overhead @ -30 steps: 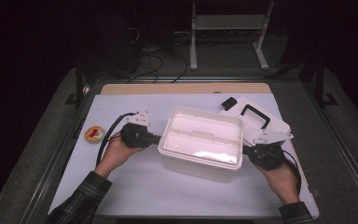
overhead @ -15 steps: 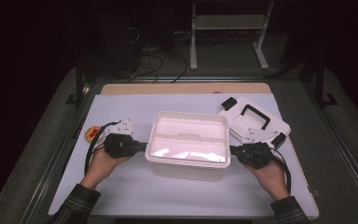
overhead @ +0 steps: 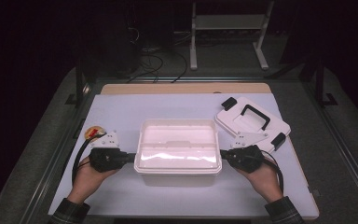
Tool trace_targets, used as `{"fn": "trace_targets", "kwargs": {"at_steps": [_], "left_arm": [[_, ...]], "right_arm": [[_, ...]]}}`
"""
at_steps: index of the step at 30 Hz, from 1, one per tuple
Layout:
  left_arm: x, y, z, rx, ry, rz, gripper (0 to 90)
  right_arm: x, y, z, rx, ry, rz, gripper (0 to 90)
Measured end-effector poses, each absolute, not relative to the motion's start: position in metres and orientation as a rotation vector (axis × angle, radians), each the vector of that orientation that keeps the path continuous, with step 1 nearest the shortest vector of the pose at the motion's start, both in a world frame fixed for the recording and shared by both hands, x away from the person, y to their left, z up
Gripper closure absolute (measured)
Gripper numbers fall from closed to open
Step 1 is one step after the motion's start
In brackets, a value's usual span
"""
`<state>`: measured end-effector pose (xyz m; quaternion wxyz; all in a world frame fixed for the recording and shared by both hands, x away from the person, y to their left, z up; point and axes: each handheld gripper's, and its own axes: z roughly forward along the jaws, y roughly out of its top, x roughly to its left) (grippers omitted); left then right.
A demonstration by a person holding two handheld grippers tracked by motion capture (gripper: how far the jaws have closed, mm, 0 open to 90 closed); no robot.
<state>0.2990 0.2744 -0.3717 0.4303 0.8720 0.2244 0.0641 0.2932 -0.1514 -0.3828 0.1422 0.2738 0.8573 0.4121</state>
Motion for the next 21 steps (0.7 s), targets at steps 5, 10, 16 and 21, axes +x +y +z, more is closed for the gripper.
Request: {"fn": "trace_targets", "kwargs": {"at_steps": [5,10,16,21], "left_arm": [[0.295,0.278,-0.373,2.159,0.565,0.145,89.9],[0.299,0.281,-0.373,2.172,0.583,0.161,82.4],[0.308,0.294,-0.371,2.189,0.643,0.184,64.4],[0.315,0.303,-0.367,2.21,0.652,0.166,49.8]], "right_arm": [[0.288,-0.148,-0.382,0.782,2.481,1.184,89.9],[0.291,-0.153,-0.383,0.796,2.48,1.191,80.2],[0.293,-0.171,-0.393,0.93,2.442,1.167,55.3],[0.291,-0.184,-0.413,1.036,2.423,1.111,34.0]]}}
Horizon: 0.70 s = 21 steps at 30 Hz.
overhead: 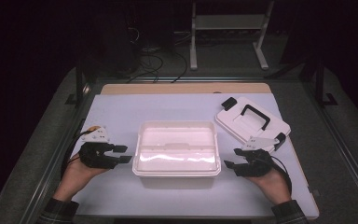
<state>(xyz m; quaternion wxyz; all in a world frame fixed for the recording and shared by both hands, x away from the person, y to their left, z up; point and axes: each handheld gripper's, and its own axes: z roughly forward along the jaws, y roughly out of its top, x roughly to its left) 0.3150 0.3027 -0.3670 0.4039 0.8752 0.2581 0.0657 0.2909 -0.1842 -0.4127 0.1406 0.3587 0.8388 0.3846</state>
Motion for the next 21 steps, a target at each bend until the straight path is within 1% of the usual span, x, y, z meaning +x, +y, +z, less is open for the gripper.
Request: {"fn": "trace_targets", "kwargs": {"at_steps": [2,3,4,7,10,12,19,21], "left_arm": [[0.317,0.304,-0.365,2.226,0.649,0.161,44.2],[0.317,0.304,-0.365,2.226,0.649,0.161,41.0],[0.32,0.304,-0.362,2.236,0.645,0.158,38.4],[0.323,0.303,-0.355,2.248,0.634,0.16,33.5],[0.326,0.301,-0.348,2.267,0.616,0.162,29.9],[0.328,0.3,-0.343,2.277,0.607,0.165,28.6],[0.334,0.294,-0.327,2.3,0.559,0.172,28.2],[0.335,0.29,-0.317,2.307,0.539,0.182,28.3]], "right_arm": [[0.289,-0.189,-0.424,1.071,2.407,1.075,25.7],[0.289,-0.189,-0.424,1.071,2.407,1.075,25.7],[0.288,-0.194,-0.434,1.106,2.405,1.036,20.8],[0.285,-0.198,-0.445,1.148,2.386,1.006,13.7],[0.281,-0.199,-0.455,1.154,2.377,0.959,12.1],[0.279,-0.201,-0.457,1.163,2.349,0.991,12.1],[0.28,-0.202,-0.458,1.173,2.354,1.0,12.0],[0.28,-0.202,-0.458,1.173,2.354,1.001,12.0]]}}
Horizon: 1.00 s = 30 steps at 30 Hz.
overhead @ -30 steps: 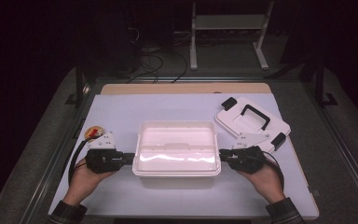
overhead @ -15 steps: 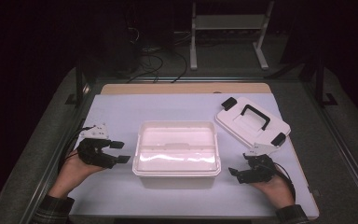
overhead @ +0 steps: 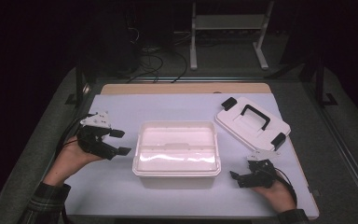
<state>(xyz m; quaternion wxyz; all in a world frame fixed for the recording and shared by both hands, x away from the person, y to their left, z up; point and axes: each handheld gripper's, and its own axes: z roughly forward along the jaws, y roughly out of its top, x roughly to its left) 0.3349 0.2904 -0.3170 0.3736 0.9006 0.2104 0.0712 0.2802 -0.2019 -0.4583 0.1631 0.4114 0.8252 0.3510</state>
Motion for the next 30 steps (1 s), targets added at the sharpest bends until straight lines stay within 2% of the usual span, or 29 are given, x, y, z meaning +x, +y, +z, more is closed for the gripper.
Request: {"fn": "trace_targets", "kwargs": {"at_steps": [11,30], "left_arm": [[0.346,0.266,-0.289,2.344,0.442,0.146,28.0],[0.363,0.192,-0.28,2.457,0.245,0.09,32.2]], "right_arm": [[0.28,-0.202,-0.458,1.174,2.353,1.003,12.0],[0.28,-0.202,-0.458,1.18,2.354,1.006,12.0]]}}
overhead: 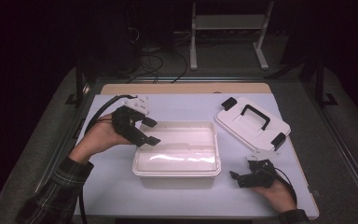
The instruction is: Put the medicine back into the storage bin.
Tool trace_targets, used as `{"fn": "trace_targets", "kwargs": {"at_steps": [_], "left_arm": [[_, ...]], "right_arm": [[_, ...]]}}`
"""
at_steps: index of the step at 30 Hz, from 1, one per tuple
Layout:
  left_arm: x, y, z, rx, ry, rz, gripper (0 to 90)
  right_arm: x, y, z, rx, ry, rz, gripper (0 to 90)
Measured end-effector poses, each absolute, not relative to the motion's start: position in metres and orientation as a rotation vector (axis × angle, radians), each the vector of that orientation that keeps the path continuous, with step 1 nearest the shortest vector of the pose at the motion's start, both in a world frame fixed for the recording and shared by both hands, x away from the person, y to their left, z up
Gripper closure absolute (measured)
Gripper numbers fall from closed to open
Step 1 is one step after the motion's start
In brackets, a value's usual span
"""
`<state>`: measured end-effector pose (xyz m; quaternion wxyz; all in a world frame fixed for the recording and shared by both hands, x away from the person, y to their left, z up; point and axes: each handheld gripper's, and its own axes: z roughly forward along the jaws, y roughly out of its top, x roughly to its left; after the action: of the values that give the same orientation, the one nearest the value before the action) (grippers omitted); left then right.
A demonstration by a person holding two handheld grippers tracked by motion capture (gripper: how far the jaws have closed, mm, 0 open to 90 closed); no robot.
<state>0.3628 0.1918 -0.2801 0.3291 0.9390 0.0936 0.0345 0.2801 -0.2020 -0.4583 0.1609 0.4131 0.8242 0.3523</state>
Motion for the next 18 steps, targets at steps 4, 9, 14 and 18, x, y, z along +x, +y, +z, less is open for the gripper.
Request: {"fn": "trace_targets", "kwargs": {"at_steps": [4,9,14,18], "left_arm": [[0.365,0.178,-0.283,2.478,0.205,0.074,36.0],[0.367,0.163,-0.289,2.495,0.167,0.058,40.9],[0.367,0.15,-0.297,2.532,0.124,0.037,46.1],[0.366,0.141,-0.302,2.547,0.11,0.006,51.4]], "right_arm": [[0.28,-0.202,-0.458,1.178,2.353,1.008,12.0],[0.28,-0.202,-0.458,1.178,2.353,1.008,12.0],[0.28,-0.202,-0.458,1.179,2.354,1.008,12.0],[0.28,-0.202,-0.458,1.181,2.354,1.008,12.0]]}}
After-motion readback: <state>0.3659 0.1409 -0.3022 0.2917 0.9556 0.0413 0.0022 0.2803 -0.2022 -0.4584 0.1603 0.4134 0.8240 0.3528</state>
